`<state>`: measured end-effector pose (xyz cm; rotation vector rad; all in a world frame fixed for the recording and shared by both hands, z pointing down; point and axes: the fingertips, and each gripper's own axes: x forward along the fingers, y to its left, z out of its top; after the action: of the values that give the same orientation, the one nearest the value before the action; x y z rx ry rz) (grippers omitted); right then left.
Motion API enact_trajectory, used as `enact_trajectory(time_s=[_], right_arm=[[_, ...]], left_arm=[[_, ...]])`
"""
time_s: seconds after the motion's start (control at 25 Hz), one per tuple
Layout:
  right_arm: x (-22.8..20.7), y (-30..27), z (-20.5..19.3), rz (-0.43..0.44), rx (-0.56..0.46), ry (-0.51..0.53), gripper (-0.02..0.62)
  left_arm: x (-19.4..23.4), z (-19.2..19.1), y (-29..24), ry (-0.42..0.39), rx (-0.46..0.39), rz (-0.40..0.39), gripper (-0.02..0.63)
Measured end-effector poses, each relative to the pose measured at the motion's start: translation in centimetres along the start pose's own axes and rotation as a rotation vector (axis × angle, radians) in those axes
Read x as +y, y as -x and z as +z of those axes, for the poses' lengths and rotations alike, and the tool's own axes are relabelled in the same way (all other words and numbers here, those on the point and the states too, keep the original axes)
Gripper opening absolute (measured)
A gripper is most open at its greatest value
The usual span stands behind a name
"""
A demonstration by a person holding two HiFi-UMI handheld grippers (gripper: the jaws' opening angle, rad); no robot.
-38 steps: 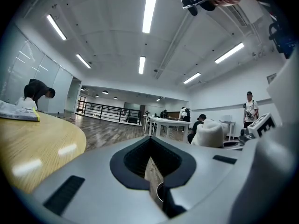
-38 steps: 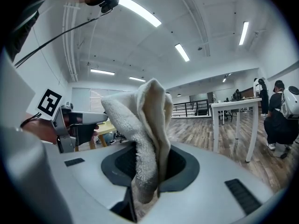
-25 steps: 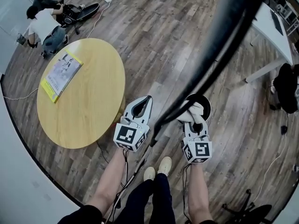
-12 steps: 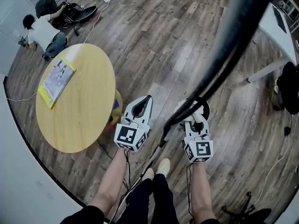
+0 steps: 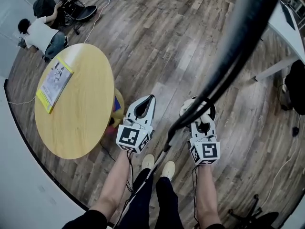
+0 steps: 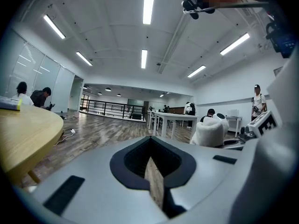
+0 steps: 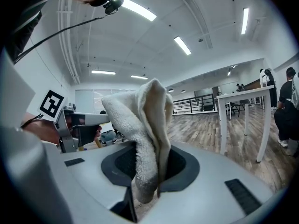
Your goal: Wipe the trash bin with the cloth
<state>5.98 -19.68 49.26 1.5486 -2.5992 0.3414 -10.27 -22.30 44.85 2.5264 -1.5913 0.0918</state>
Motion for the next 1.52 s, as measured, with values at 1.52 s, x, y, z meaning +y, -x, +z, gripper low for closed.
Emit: enact_trajectory(time_s=[1.52], right_arm=[[-1.8,-7.2,-38.8,-0.002,0.070,0.029,0.094]], left_arm=[[2.3,-43.1,-6.5,0.066,0.166,-0.131,-0.005]])
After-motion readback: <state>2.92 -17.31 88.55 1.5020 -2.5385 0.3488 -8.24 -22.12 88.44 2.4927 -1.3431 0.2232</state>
